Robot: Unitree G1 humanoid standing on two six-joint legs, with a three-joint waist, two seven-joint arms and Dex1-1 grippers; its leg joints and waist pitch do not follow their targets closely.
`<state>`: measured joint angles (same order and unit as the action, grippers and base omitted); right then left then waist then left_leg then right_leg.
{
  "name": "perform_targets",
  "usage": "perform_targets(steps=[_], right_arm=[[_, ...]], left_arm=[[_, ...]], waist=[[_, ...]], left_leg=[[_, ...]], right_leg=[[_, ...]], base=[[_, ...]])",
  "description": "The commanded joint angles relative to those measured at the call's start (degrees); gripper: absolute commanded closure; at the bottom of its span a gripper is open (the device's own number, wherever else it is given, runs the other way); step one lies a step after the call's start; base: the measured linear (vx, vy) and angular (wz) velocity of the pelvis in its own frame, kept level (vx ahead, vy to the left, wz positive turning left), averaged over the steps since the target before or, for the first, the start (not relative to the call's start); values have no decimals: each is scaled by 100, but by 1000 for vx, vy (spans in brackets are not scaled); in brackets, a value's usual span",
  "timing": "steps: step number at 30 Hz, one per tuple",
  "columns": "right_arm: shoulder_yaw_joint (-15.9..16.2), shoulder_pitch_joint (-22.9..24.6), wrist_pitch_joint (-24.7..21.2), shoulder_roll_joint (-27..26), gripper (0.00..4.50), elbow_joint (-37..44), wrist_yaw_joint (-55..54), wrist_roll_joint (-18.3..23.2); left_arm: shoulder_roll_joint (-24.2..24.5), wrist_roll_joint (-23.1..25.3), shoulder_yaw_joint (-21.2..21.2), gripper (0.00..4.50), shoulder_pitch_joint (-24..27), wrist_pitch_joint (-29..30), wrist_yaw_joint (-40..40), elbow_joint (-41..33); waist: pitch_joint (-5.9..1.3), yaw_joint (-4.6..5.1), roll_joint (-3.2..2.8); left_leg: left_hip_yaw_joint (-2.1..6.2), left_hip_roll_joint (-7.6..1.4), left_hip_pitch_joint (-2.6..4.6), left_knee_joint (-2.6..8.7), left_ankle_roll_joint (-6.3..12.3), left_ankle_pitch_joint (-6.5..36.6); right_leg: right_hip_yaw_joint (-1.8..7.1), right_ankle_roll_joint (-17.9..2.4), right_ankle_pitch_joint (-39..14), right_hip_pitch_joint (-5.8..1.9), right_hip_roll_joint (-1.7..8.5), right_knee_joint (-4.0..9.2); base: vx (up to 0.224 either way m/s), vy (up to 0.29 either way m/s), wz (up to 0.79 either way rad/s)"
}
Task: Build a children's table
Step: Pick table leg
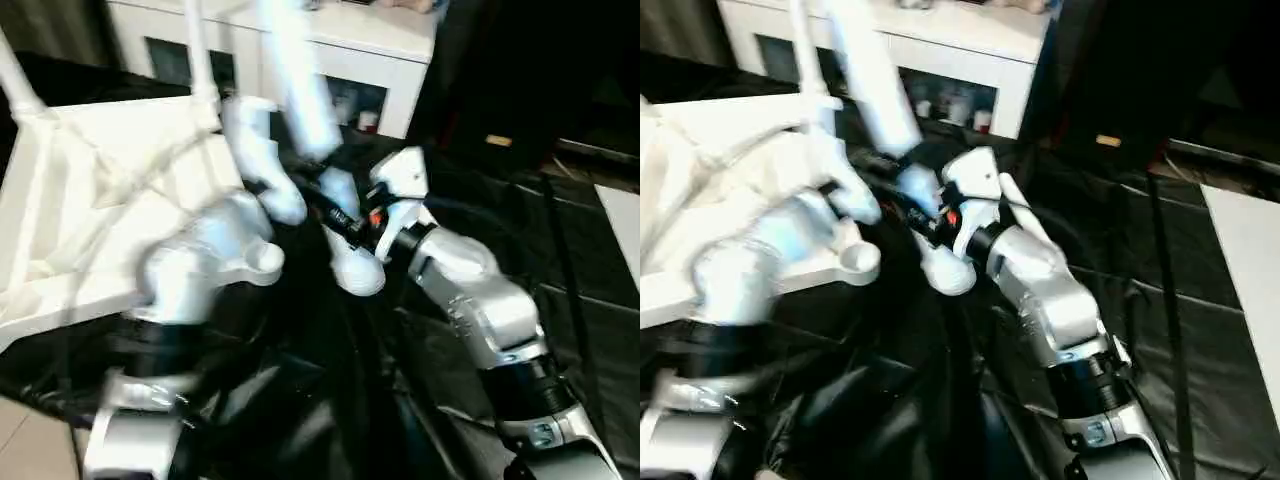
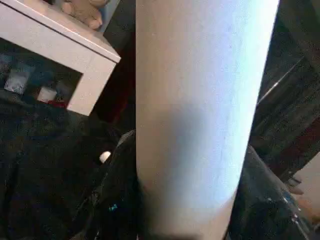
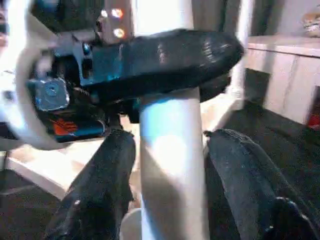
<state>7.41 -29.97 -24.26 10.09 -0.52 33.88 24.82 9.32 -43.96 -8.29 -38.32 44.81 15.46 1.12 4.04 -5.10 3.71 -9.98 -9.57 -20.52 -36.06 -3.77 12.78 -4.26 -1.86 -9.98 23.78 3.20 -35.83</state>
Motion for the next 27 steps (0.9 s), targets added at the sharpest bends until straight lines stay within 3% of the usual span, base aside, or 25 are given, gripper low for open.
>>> perform_targets(steps=[1,4,6,10,15,18,24,27], right_arm=[[-178,-76,-407,250,150,183,403,361],[-267,-7,-727,584,115,313,888,700],[-433,46,-1213,862,96,412,1267,1161],[-487,98,-1628,1113,62,510,1603,1528],[-409,130,-2001,1292,40,604,1800,1700],[-195,188,-2241,1330,40,772,1863,1772],[-72,158,-2340,1185,40,791,1733,1712],[-106,133,-2370,1104,67,744,1650,1716]], left_arm=[[107,-308,-15,268,-167,313,308,-34],[320,-669,-53,268,-199,644,748,-52],[591,-1025,-67,268,-217,965,1319,-89],[843,-1071,-6,268,-274,1091,1861,-67],[983,-1222,-13,268,-431,1209,2255,14],[1008,-1250,16,268,-549,1124,2445,44],[1034,-1424,67,268,-593,1173,3007,-108],[1051,-1307,134,268,-624,1127,3029,-27]], waist=[[-414,-7,-128],[-411,-24,-119],[-415,-42,-106],[-404,-40,-104],[-399,-48,-114],[-395,-57,-115],[-403,-62,-118],[-401,-64,-122]], left_leg=[[141,-338,47,479,-28,580],[136,-327,35,474,3,533],[136,-316,24,464,55,448],[138,-322,16,470,37,510],[146,-334,28,477,-26,560],[149,-338,29,479,-76,613],[153,-342,24,488,-155,600],[154,-348,29,492,-176,624]], right_leg=[[362,-844,-1108,-353,496,411],[359,-917,-1098,-376,497,405],[361,-930,-1134,-396,510,402],[351,-892,-1438,-385,520,450],[346,-870,-1622,-372,525,467],[349,-844,-1695,-380,536,477],[349,-853,-1694,-375,547,469],[351,-855,-1654,-373,547,464]], base=[[0,0,0],[0,0,0],[0,0,0],[0,0,0],[0,0,0],[0,0,0],[0,0,0],[0,0,0]])
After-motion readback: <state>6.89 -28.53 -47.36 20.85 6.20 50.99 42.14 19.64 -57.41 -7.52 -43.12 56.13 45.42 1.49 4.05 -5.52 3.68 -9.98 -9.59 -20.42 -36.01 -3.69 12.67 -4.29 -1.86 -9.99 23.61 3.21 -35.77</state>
